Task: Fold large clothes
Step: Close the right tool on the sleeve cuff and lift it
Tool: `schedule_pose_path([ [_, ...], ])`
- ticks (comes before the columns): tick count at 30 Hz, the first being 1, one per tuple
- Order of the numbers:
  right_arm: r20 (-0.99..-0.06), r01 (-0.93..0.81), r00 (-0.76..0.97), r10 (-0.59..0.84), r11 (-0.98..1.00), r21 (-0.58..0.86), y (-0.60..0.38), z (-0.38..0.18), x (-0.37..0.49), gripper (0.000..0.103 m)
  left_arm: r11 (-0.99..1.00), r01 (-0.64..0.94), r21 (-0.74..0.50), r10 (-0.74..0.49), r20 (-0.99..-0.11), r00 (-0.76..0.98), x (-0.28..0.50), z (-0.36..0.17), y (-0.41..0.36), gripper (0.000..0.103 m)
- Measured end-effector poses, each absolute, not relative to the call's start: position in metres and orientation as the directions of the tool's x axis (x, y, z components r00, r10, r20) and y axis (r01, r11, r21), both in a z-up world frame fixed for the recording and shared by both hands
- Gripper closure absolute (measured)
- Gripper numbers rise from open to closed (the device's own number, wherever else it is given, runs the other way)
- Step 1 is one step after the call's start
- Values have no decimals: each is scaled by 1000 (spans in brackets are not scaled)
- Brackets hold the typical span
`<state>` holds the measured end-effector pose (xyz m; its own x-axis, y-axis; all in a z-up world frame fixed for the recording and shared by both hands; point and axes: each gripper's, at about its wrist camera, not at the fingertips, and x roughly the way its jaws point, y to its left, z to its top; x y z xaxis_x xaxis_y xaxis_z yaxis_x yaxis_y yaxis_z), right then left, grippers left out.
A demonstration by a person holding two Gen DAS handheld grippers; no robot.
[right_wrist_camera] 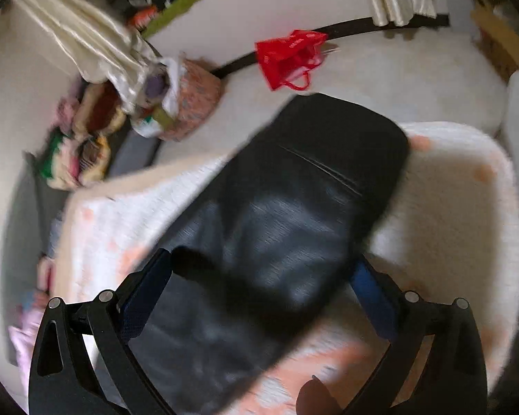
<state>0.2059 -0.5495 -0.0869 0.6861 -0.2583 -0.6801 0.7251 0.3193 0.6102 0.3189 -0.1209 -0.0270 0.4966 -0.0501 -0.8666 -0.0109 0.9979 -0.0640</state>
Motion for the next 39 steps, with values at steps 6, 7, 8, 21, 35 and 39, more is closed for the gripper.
schedule_pose_path([
  [6, -599, 639, 766, -236, 385, 666, -548, -76, 218, 81, 998, -6, -67, -55, -865, 498, 313, -22, -109, 9],
  [7, -577, 615, 785, -227, 403, 678, -545, -72, 218, 82, 997, -8, -74, -61, -865, 499, 311, -19, -104, 9],
  [8, -557, 593, 801, -220, 421, 687, -544, -66, 216, 86, 997, -9, -79, -64, -864, 500, 310, -18, -101, 9],
  [21, -179, 102, 984, 23, 745, 659, -450, 36, 221, 92, 978, -69, -195, -129, -835, 535, 292, 3, -48, 9],
  [35, -150, -206, 941, 302, 868, 452, -325, 75, 235, 92, 917, -76, -392, -273, -754, 597, 261, 35, 7, 9],
  [39, -166, -270, 915, 368, 863, 427, -285, 73, 233, 92, 896, -76, -438, -298, -718, 629, 249, 48, 24, 9],
])
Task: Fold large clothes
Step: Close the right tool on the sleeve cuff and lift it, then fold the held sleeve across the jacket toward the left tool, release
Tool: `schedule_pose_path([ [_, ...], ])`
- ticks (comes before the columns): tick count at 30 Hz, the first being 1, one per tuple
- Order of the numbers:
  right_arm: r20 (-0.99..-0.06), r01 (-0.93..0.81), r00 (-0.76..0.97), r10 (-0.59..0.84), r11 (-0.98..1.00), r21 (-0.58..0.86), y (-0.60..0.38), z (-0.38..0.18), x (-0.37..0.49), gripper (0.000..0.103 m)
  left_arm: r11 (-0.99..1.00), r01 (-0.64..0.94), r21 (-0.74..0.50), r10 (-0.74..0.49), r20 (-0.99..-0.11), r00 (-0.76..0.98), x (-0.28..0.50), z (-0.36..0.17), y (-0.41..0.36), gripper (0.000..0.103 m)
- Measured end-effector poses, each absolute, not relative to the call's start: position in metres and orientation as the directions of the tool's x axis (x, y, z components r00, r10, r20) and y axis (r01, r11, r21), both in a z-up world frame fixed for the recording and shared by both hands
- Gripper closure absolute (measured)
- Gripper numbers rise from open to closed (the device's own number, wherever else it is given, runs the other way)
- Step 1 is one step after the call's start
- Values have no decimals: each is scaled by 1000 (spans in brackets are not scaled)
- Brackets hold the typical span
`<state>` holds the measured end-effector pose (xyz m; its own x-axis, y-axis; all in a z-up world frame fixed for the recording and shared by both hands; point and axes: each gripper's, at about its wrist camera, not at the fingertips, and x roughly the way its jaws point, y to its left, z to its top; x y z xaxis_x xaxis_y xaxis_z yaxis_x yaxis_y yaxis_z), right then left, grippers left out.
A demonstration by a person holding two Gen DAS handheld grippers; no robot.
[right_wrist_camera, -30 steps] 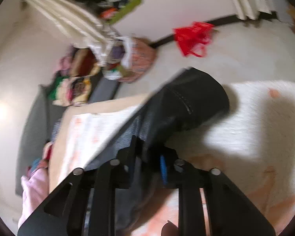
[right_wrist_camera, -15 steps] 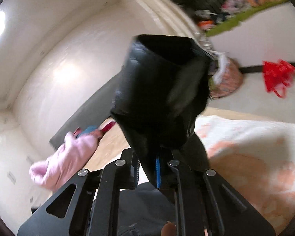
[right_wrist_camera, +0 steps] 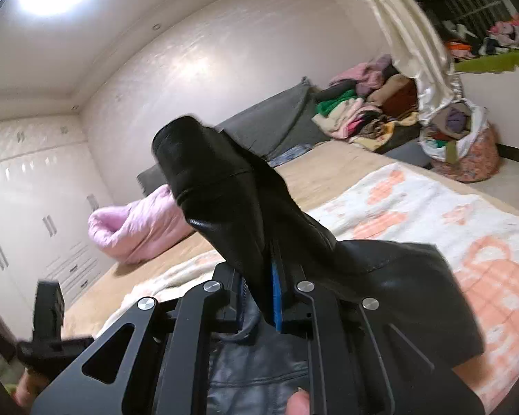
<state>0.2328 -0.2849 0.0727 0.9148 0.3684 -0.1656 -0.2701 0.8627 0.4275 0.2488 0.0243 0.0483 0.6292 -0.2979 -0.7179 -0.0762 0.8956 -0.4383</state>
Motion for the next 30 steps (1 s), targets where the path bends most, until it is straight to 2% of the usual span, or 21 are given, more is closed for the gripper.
schedule_pose_path([
  [7, -189, -373, 870, 456, 858, 352, -221, 70, 232, 93, 839, -70, -540, -355, -640, 681, 227, 72, 59, 9],
  [18, -232, -557, 764, 602, 797, 232, -128, 65, 221, 93, 779, -136, -612, -326, -581, 746, 184, 84, 125, 9],
  [25, -322, -622, 693, 645, 761, 186, -82, 42, 210, 93, 768, -166, -618, -314, -590, 744, 160, 79, 148, 9],
  [30, -408, -638, 656, 634, 756, 148, -63, 24, 207, 93, 726, -177, -665, -359, -586, 726, 153, 61, 157, 9],
])
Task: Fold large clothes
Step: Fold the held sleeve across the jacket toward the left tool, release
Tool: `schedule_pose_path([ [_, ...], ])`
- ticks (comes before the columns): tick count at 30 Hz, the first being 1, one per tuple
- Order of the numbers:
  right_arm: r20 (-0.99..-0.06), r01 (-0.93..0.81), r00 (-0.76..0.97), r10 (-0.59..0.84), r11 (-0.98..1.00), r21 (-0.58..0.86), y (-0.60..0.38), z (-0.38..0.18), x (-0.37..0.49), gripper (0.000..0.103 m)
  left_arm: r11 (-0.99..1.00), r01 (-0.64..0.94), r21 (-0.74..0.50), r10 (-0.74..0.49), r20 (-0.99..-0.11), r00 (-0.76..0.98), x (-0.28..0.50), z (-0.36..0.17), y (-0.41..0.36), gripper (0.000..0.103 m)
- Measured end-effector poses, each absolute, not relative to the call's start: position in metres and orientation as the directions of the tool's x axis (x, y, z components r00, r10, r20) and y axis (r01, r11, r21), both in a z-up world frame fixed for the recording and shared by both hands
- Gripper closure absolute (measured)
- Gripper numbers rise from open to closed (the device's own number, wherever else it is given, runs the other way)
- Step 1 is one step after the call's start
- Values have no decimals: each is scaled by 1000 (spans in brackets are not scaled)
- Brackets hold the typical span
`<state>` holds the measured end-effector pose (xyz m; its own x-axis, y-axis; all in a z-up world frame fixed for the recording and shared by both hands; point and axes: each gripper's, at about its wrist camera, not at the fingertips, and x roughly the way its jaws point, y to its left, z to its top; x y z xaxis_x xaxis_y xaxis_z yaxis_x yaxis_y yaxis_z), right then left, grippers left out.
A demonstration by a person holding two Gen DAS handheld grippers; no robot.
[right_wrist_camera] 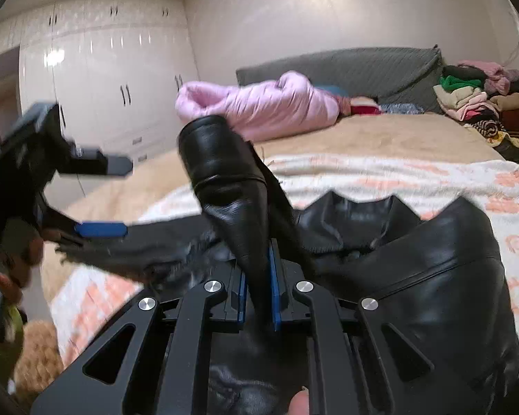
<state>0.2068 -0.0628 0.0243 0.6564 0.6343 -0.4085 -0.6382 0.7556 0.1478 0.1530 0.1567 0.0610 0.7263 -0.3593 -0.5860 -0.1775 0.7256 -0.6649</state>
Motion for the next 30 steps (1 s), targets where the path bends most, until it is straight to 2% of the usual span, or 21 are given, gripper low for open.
schedule_pose_path([
  [4, -440, -662, 632, 638, 739, 120, -51, 9, 198, 89, 698, -181, -693, -391, -581, 714, 150, 48, 160, 9],
  [10, -502, -700, 594, 628, 711, 61, -34, -7, 184, 78, 645, -171, -745, -452, -552, 701, 141, 38, 162, 9],
  [11, -522, -707, 584, 622, 705, 49, -29, -11, 181, 73, 652, -176, -738, -448, -561, 696, 140, 37, 162, 9],
  [12, -536, -709, 580, 614, 704, 39, -27, -14, 179, 61, 661, -180, -728, -444, -573, 688, 139, 35, 162, 9],
  [14, -568, -723, 554, 609, 690, 33, -22, -21, 176, 50, 673, -195, -714, -440, -598, 670, 136, 27, 162, 9],
  [16, -603, -731, 521, 604, 680, 49, -20, -28, 176, 29, 664, -213, -717, -453, -612, 649, 135, 15, 162, 9],
  [17, -624, -728, 506, 596, 682, 61, -21, -29, 176, 15, 662, -227, -714, -452, -622, 639, 135, 9, 162, 9],
  [18, -627, -732, 495, 601, 677, 71, -23, -29, 174, 10, 662, -237, -711, -451, -631, 631, 135, 2, 164, 9],
  [22, -595, -740, 478, 646, 661, 124, -45, -16, 172, 9, 667, -288, -687, -443, -676, 589, 139, -20, 163, 9],
  [27, -527, -646, 562, 637, 736, 200, -95, 5, 190, 10, 674, -318, -667, -417, -699, 582, 150, -31, 159, 9],
  [29, -513, -604, 596, 617, 766, 220, -113, 10, 198, 14, 708, -324, -627, -376, -723, 579, 153, -30, 155, 13],
  [30, -509, -573, 618, 599, 787, 230, -123, 12, 203, 15, 730, -321, -603, -354, -735, 578, 154, -29, 152, 26],
])
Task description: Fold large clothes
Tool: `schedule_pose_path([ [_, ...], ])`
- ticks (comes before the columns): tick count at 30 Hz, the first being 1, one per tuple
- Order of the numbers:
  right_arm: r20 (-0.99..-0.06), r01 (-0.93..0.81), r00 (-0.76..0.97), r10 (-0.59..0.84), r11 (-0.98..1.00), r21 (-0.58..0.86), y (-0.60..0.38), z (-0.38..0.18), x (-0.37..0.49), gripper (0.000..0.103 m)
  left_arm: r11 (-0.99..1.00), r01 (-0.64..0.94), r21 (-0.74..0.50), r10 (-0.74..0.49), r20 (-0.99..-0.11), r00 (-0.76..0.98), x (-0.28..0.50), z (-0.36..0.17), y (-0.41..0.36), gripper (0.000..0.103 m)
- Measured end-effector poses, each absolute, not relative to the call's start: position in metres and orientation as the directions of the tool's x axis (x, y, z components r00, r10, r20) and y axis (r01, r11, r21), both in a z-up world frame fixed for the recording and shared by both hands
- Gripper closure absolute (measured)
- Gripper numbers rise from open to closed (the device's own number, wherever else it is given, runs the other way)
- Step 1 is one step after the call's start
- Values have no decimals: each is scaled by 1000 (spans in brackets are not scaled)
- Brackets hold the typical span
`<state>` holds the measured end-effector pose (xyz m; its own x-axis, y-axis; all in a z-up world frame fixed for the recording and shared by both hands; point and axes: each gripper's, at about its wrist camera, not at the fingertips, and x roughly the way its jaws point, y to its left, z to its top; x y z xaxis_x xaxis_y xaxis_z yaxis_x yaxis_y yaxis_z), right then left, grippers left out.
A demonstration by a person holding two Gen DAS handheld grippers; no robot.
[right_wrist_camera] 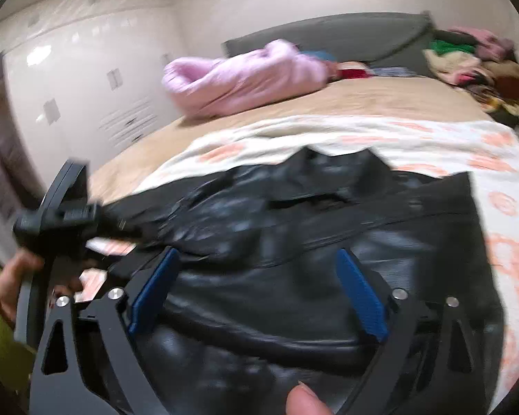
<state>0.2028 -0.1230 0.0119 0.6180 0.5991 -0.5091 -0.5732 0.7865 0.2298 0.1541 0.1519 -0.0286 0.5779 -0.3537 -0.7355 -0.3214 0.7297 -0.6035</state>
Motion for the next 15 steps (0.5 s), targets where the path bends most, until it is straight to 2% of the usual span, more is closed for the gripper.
schedule_pose_path([
  [1, -509, -549, 634, 583, 802, 236, -130, 13, 207, 16, 744, -317, -588, -339, -742, 578, 155, -27, 150, 46],
  [2, -508, -514, 655, 559, 823, 242, -140, 15, 211, 16, 760, -316, -568, -323, -751, 576, 156, -26, 148, 54],
  [3, -508, -494, 667, 545, 834, 247, -146, 15, 214, 17, 775, -314, -549, -308, -762, 570, 157, -25, 145, 67],
  [5, -506, -446, 692, 515, 856, 262, -161, 16, 220, 18, 794, -291, -534, -304, -763, 571, 158, -22, 140, 75],
  [6, -501, -416, 708, 498, 867, 274, -171, 17, 224, 19, 795, -277, -539, -311, -755, 577, 158, -20, 138, 84],
  [7, -497, -390, 720, 484, 875, 287, -180, 18, 226, 19, 793, -248, -556, -333, -737, 589, 157, -14, 135, 100],
  [15, -465, -198, 805, 369, 905, 376, -249, 27, 239, 25, 820, 19, -572, -416, -572, 706, 147, 84, 98, 103],
])
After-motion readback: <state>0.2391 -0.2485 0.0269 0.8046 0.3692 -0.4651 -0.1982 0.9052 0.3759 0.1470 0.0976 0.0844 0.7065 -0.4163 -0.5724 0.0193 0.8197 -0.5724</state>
